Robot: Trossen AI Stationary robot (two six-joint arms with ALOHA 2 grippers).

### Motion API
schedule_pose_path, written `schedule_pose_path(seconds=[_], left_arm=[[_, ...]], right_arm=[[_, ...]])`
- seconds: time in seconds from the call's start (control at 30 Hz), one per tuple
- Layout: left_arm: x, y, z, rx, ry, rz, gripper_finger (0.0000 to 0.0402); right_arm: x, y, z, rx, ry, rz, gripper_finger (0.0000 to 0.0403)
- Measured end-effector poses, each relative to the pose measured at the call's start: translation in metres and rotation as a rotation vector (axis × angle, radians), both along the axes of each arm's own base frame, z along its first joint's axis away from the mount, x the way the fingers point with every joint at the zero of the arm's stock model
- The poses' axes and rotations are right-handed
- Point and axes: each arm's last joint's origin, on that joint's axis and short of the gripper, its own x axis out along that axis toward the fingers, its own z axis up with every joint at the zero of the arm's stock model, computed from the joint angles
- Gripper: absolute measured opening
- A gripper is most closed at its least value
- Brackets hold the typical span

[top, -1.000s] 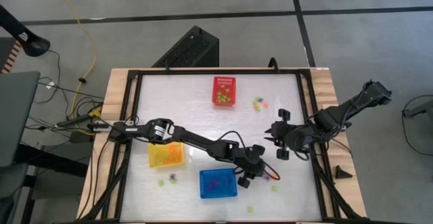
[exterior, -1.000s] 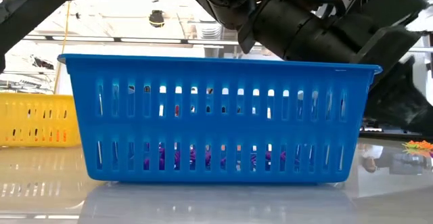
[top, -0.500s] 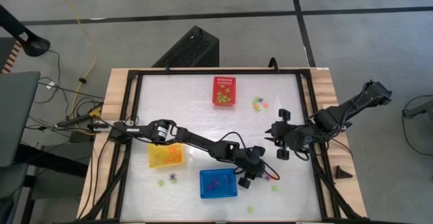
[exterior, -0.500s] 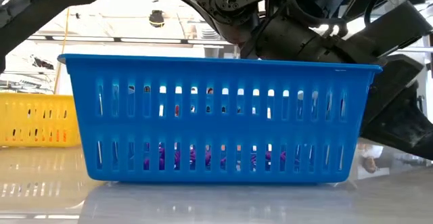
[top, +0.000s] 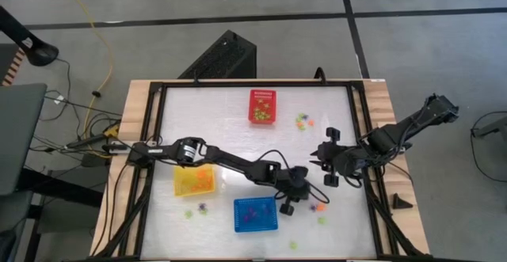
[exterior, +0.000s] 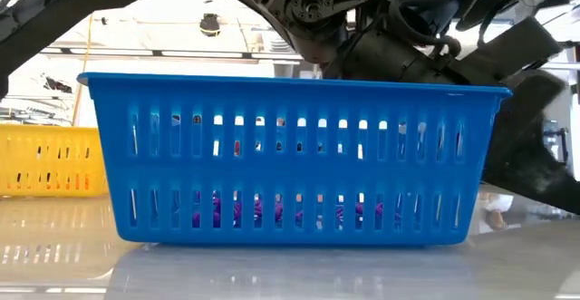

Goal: Sort Halloween decoration
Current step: Put the purple spider toy into the blue basket

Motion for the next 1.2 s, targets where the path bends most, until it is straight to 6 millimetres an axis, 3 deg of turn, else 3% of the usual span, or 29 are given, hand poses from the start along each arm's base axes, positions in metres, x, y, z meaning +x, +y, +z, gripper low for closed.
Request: schedule_pose_path(seconds=[0.17, 0.3, 0.4, 0.5, 0.6, 0.67, 0.9, 1.03, 1.2], left_arm=[[-0.012, 0.017, 0.045, 0.097, 0.057, 0.023, 0.0003], [-0.033, 0.034, 0.112, 0.172, 0.054, 0.063, 0.0002], [-0.057, 0.053, 0.150, 0.187, 0.089, 0.101, 0.0001], [-0.088, 0.068, 0.173, 0.144, 0.182, 0.145, 0.0001], [-0.122, 0.064, 0.187, 0.068, 0.202, 0.142, 0.0001], [-0.143, 0.042, 0.185, 0.024, 0.187, 0.098, 0.0001], [-0.190, -0.026, 0.141, -0.056, 0.002, -0.037, 0.0000], [-0.200, -0.048, 0.112, -0.134, -0.053, -0.035, 0.0000], [-0.198, -0.060, 0.093, -0.171, -0.052, -0.051, 0.0001]], right_arm=[[-0.001, 0.002, 0.000, -0.003, 0.005, 0.011, 0.0134], [-0.002, 0.004, 0.000, -0.003, 0.005, 0.024, 0.0134], [-0.003, 0.005, 0.000, 0.004, 0.003, 0.025, 0.0134], [-0.004, 0.006, -0.001, 0.034, 0.002, 0.007, 0.0134], [-0.005, 0.009, -0.001, 0.050, 0.003, 0.011, 0.0134], [-0.007, 0.012, -0.001, 0.057, 0.002, 0.021, 0.0134], [-0.007, 0.018, 0.001, 0.079, -0.034, 0.045, 0.0134], [-0.003, 0.018, 0.005, 0.094, -0.077, 0.044, 0.0134], [0.002, 0.015, 0.008, 0.075, -0.110, 0.052, 0.0134]])
